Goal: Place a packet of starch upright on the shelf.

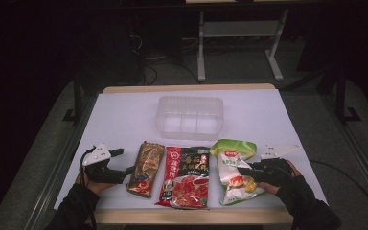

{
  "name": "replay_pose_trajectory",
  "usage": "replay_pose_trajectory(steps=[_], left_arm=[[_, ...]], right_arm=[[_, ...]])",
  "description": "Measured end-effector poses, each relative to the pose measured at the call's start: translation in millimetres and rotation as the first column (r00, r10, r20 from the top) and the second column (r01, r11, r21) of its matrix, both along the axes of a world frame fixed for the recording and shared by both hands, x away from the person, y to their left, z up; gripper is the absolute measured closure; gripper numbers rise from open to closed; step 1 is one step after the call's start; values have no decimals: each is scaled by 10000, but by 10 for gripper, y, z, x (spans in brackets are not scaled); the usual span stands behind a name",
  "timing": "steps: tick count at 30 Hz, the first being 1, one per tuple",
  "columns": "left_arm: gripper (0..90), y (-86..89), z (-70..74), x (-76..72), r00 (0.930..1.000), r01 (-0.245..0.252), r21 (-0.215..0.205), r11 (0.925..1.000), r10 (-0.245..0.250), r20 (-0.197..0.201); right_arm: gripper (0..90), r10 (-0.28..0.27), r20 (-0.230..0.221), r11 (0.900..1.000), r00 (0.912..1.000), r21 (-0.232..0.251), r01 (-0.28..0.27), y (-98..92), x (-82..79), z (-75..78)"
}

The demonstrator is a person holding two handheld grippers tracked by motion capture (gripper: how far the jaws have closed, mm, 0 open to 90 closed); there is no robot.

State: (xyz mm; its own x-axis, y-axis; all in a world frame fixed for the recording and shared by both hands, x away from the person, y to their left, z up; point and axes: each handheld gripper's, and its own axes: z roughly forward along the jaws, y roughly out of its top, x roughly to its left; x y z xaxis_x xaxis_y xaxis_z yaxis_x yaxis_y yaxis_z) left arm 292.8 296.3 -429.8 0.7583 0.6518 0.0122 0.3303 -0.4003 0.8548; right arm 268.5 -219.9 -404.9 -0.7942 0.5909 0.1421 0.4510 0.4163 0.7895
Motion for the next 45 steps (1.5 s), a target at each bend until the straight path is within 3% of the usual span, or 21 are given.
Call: replay_pose_trajectory(steps=[8, 21, 26, 27, 30, 39, 45], left_arm=[[163, 0, 2, -4, 10000, 8, -40, 10000, -7, 14], [163, -6, 0, -6, 10000, 41, -84, 10000, -41, -42], [163, -4, 0, -4, 10000, 31, -83, 10000, -31, -36], [163, -3, 0, -4, 10000, 29, -87, 10000, -30, -37], [163, -7, -2, -5, 10000, 37, -112, 9999, -38, -63], [163, -8, 0, -8, 9999, 105, -167, 9998, -106, -58], [163, -8, 0, -8, 9999, 126, -153, 9998, -127, -69]], right_arm=[[786, -942, 882, 9955, 9916, 21, 944, 0, -21, 41], [787, -1559, 1516, 9877, 9761, 314, 1529, 41, -39, 80], [787, -1896, 2001, 9818, 9612, 332, 1868, 107, -40, 118], [787, -2024, 2281, 9792, 9524, 340, 1999, 146, -37, 141], [787, -2127, 2585, 9768, 9423, 313, 2119, 222, -32, 180], [787, -2277, 2830, 9731, 9317, 314, 2283, 365, 50, 214], [787, -2415, 3105, 9698, 9194, 426, 2403, 465, 103, 251]])
